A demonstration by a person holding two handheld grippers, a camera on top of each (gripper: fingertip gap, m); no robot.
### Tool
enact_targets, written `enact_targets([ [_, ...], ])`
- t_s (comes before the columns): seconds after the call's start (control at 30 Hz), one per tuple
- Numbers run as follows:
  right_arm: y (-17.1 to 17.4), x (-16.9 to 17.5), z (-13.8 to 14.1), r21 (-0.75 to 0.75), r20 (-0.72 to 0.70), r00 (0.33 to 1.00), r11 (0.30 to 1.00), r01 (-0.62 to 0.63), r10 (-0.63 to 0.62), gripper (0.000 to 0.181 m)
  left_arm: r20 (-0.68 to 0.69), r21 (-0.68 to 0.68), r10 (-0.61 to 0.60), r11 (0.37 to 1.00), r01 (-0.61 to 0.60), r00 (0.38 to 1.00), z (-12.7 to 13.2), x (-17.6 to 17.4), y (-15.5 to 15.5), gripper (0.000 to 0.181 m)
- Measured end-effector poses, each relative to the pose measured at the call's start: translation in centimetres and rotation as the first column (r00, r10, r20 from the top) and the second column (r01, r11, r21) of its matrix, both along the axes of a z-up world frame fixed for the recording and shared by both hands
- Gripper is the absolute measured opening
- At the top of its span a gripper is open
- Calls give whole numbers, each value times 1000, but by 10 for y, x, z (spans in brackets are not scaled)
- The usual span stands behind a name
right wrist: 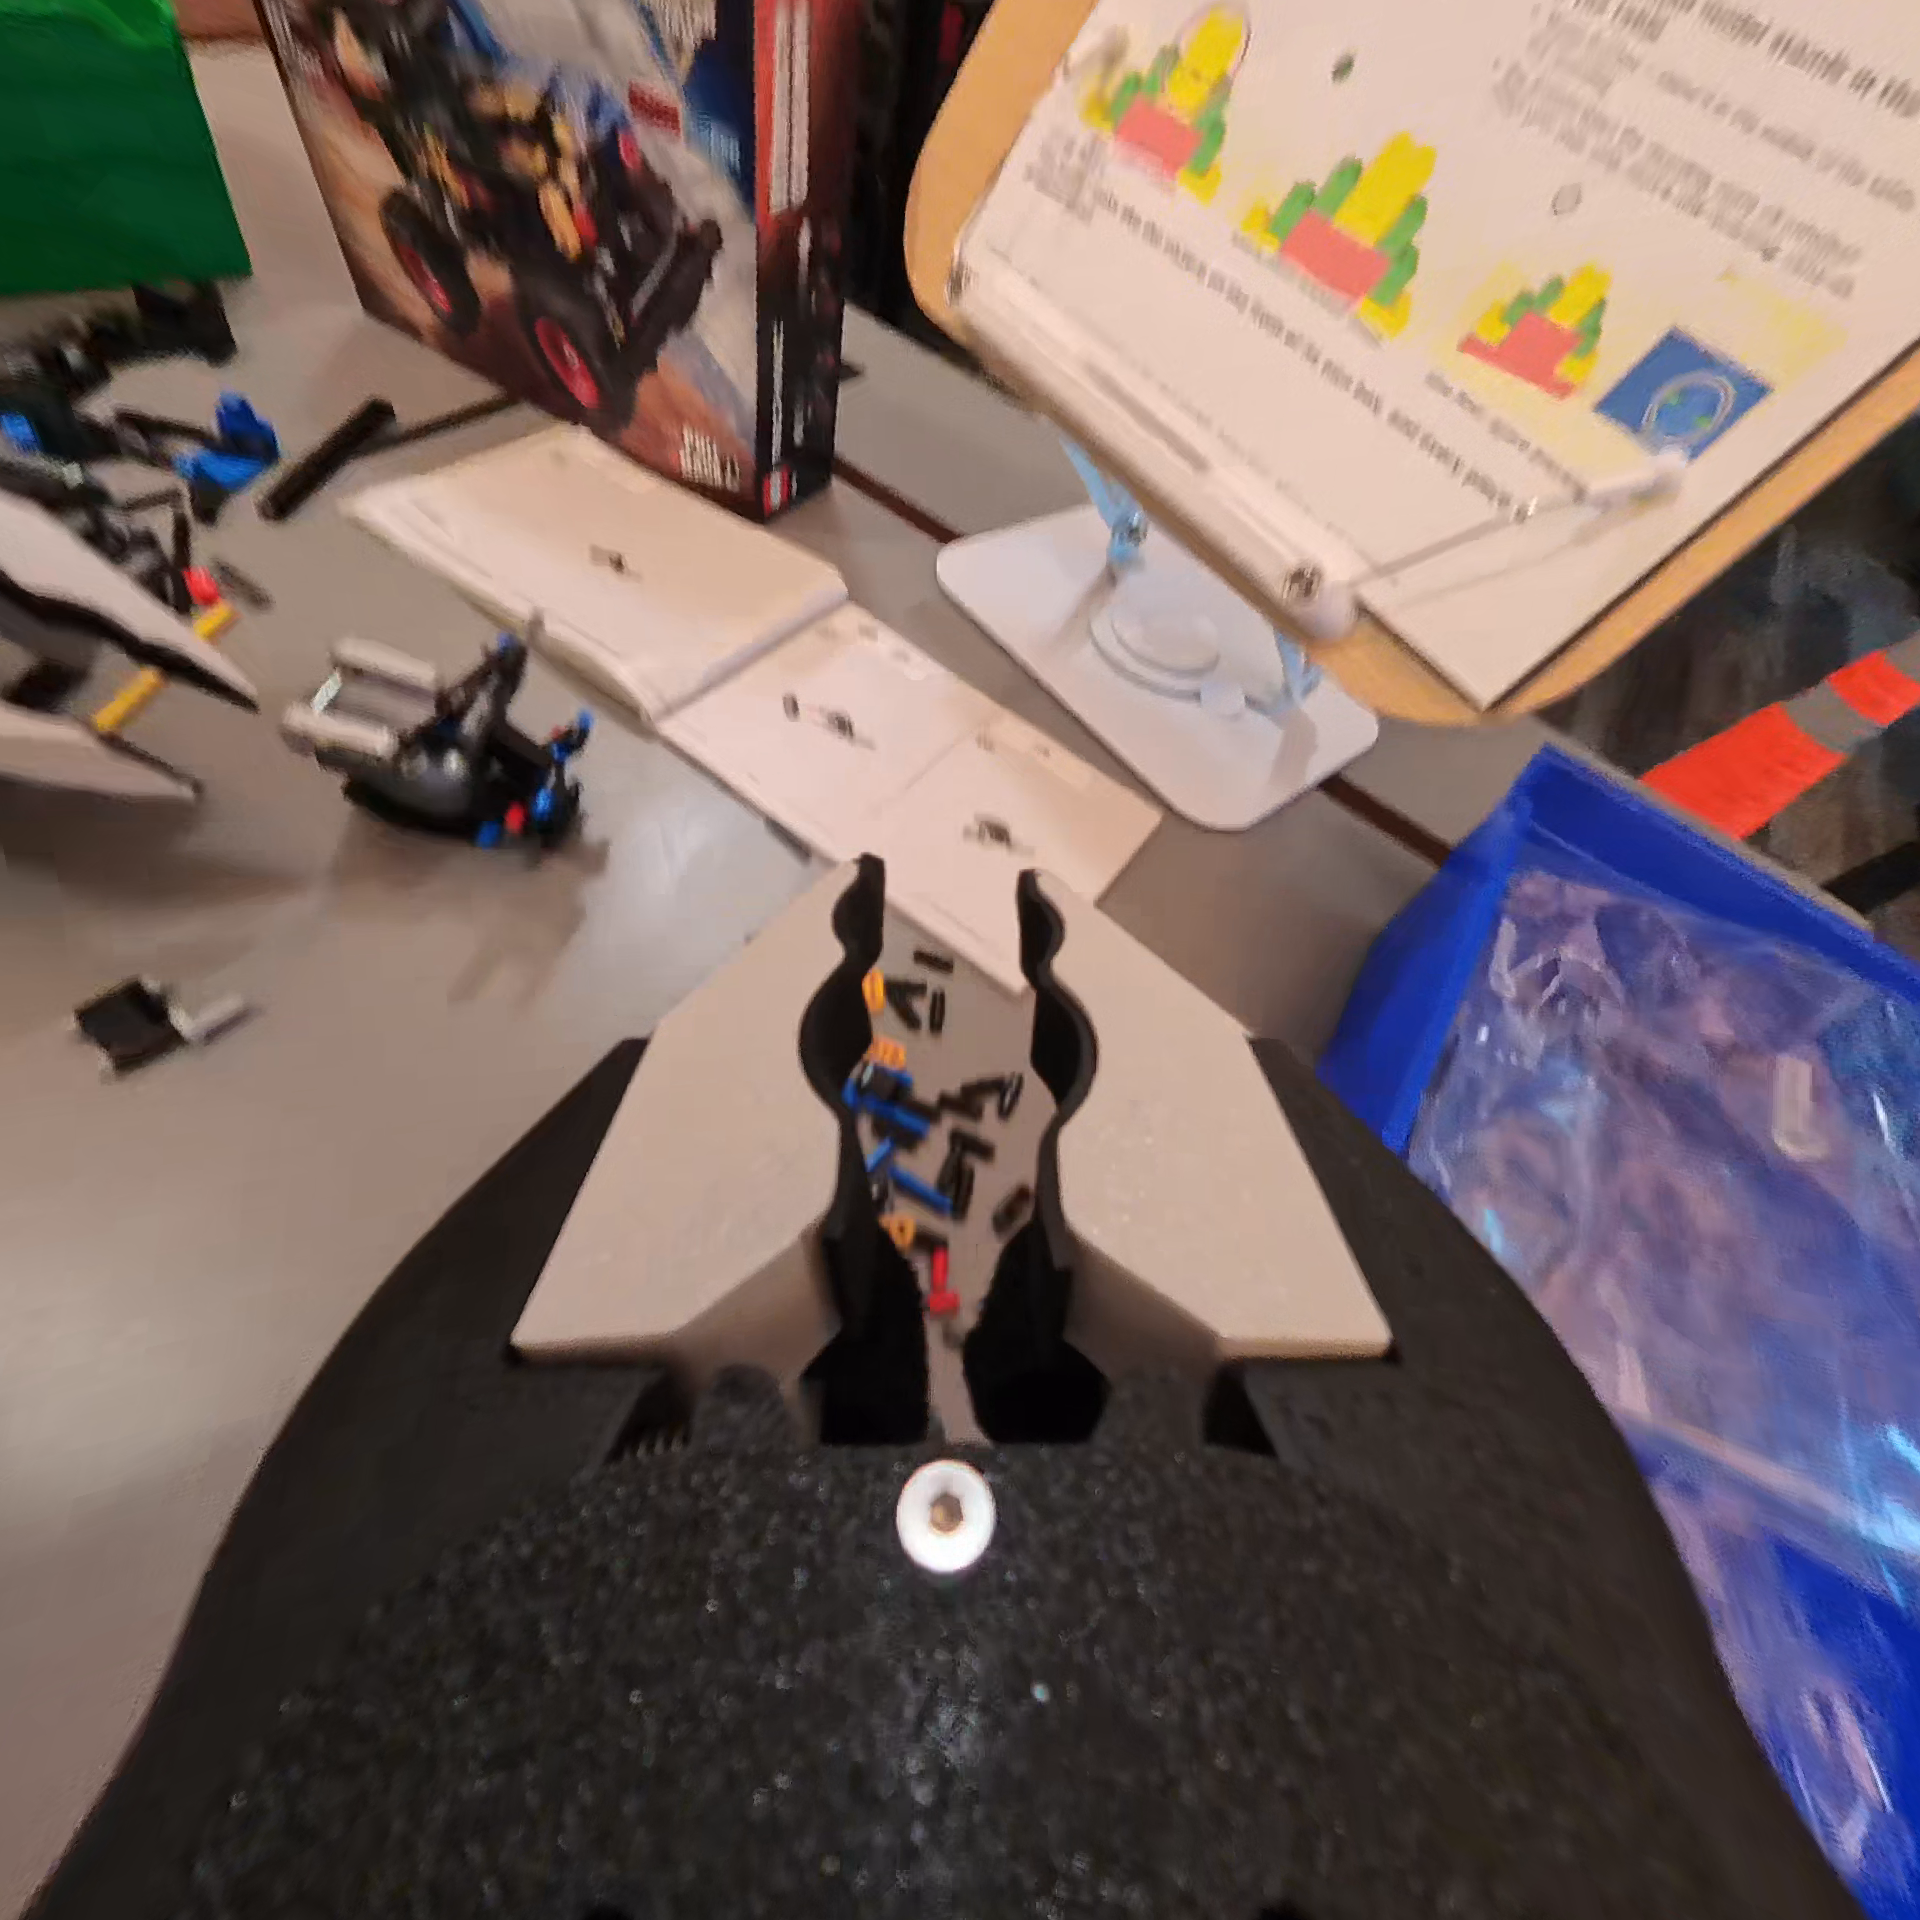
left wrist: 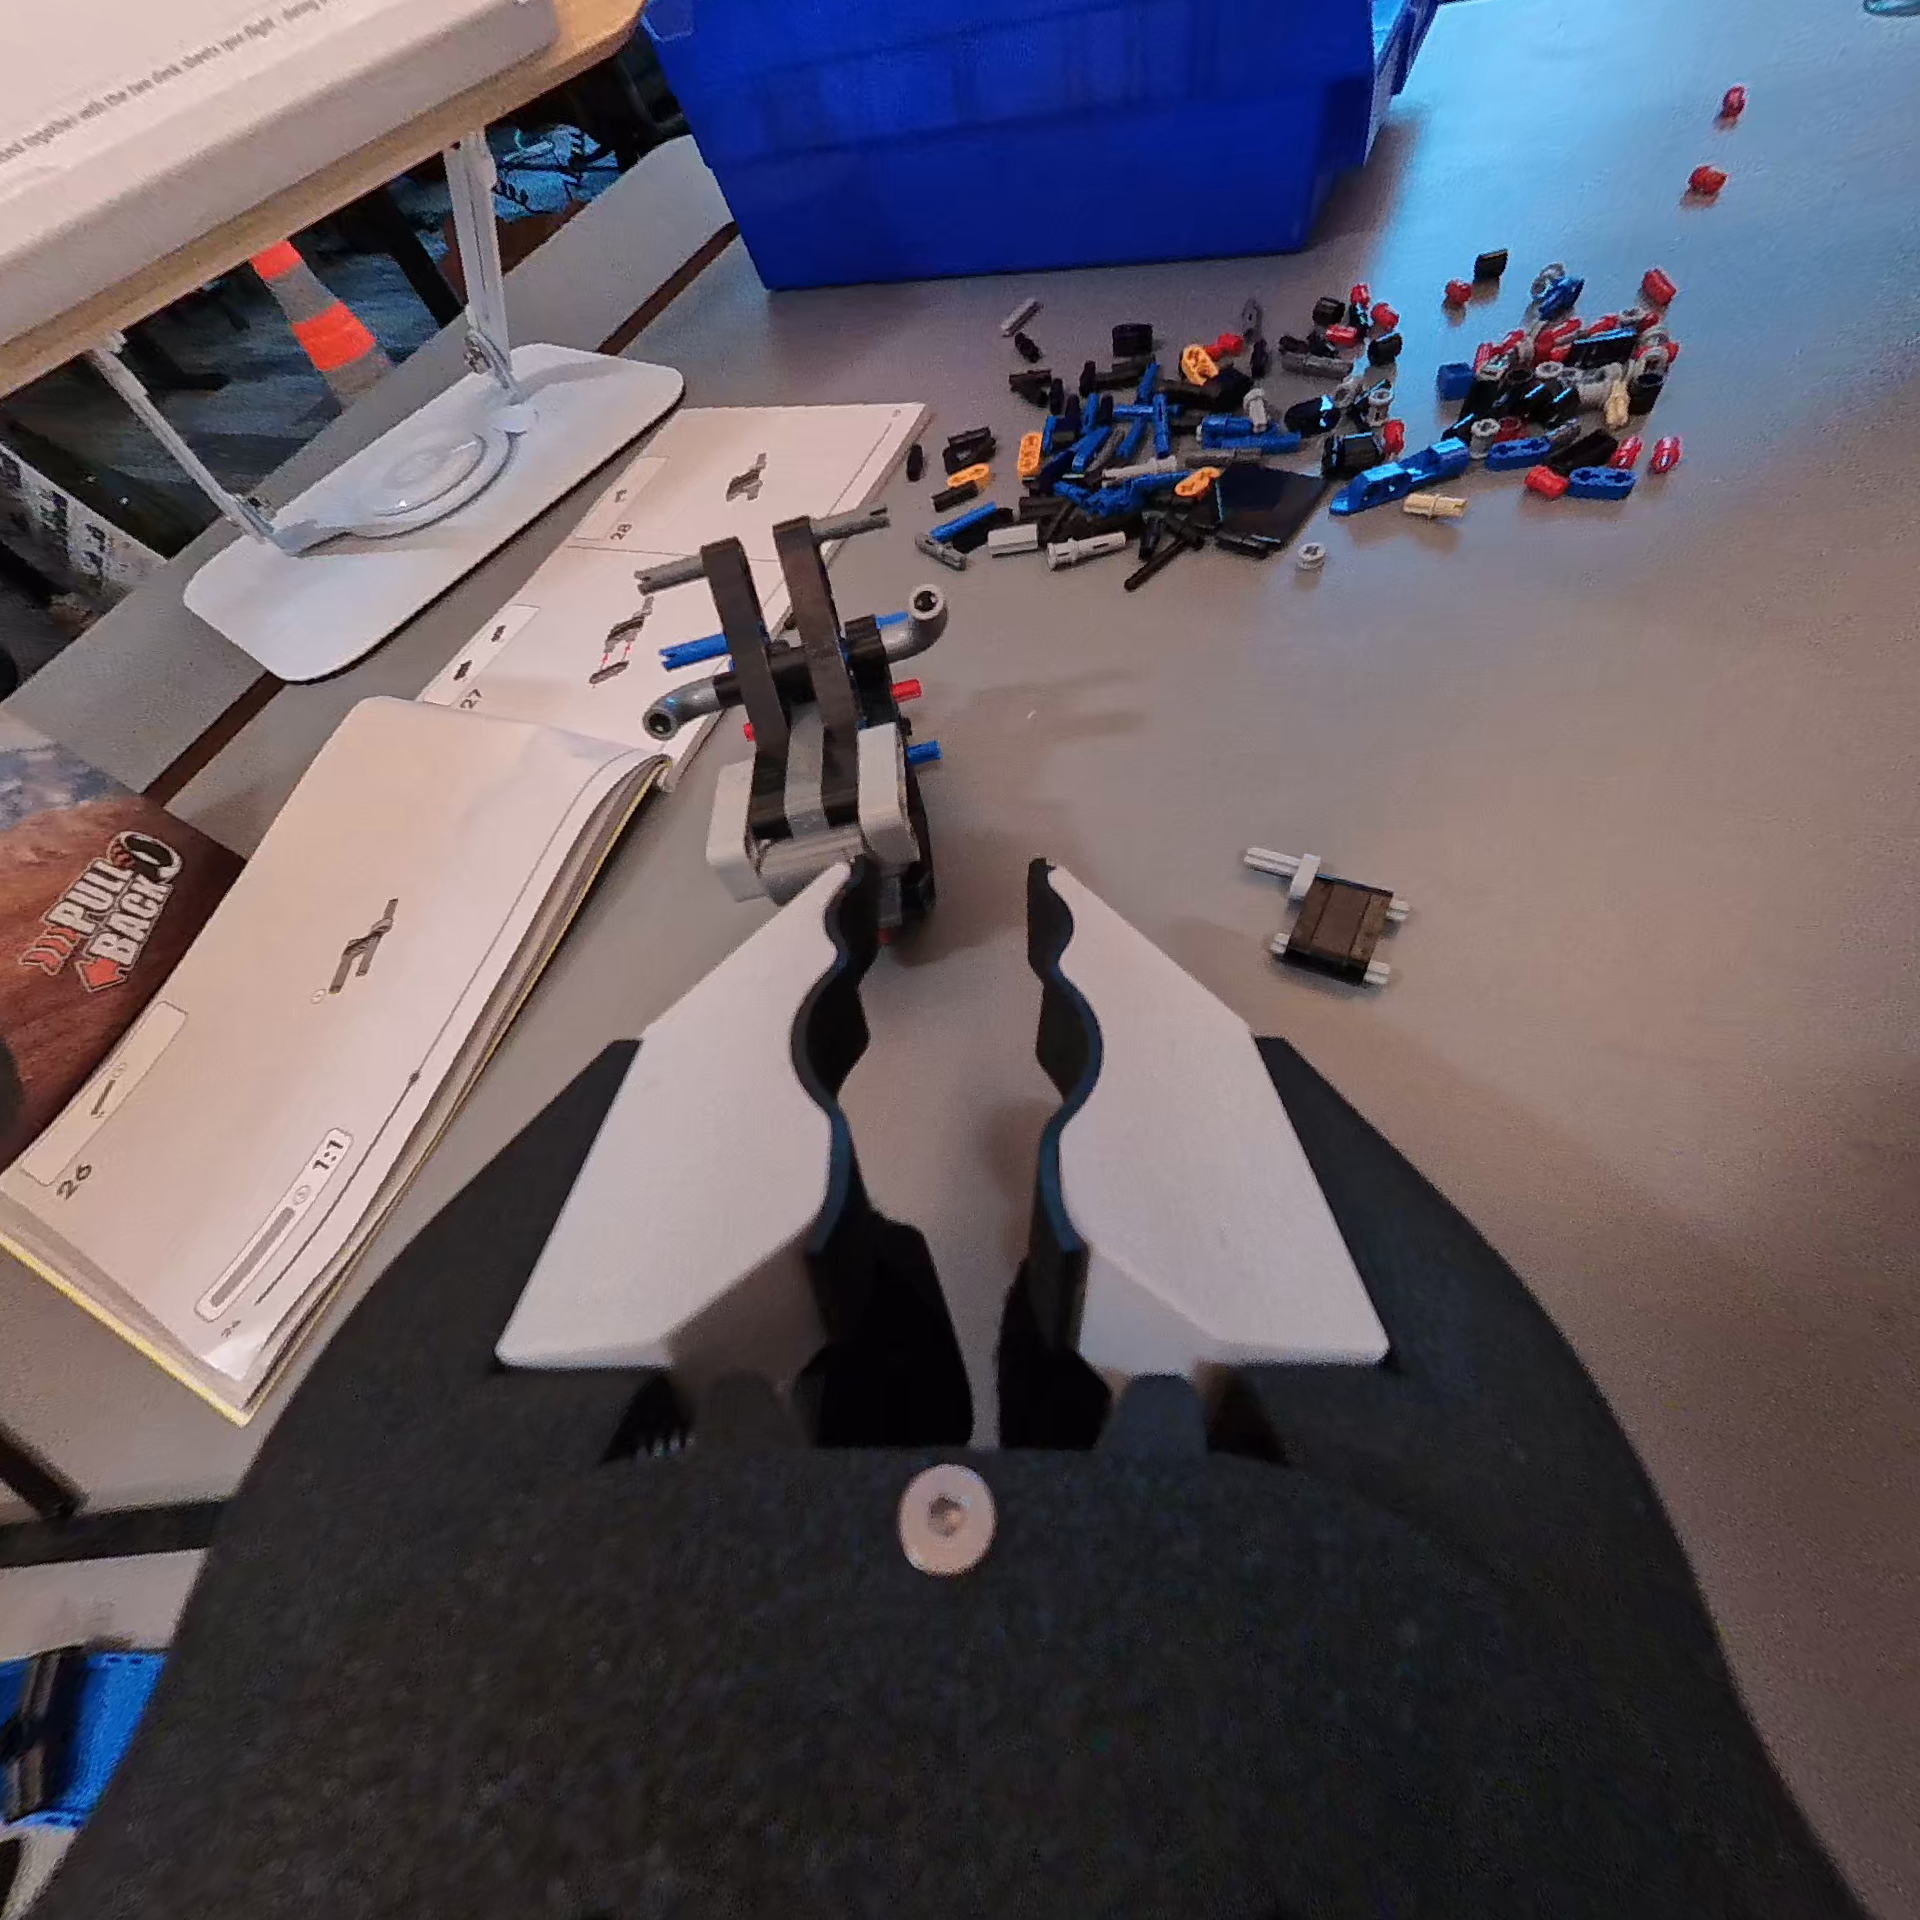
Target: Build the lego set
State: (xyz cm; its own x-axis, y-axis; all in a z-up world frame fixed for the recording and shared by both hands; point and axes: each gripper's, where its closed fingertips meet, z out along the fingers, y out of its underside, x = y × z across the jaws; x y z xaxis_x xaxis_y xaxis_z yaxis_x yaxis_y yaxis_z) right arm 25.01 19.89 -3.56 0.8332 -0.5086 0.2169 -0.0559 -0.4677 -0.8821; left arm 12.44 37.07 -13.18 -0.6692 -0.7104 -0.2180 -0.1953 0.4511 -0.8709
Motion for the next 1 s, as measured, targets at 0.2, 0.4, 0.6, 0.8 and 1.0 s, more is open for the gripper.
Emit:
enact_targets([
  [0.2, -41, -22, -65, -100, -145, 988, 994, 43, -57, 23, -4, 16, -2, 1000, 2, 1000, -2, 0, -1, 27],
  [0.4, -36, -49, -112, -142, -269, 962, 990, -6, -33, 19, -10, 16, -3, 1000, 4, 1000, -3, 0, -1, 26],
  [0.6, -30, -44, -132, -225, -295, 955, 974, -25, -44, 14, -7, 39, -12, 999, 12, 1000, -5, -1, -3, 26],
  [0.8, -27, -44, -134, -230, -312, 950, 971, -63, -12, 0, -11, 45, -17, 999, 17, 1000, -6, -2, -3, 26],
  [1.0, -26, -44, -126, -222, -272, 962, 973, -67, 5, 0, -12, 43, -14, 999, 14, 1000, -6, -2, -3, 26],
])
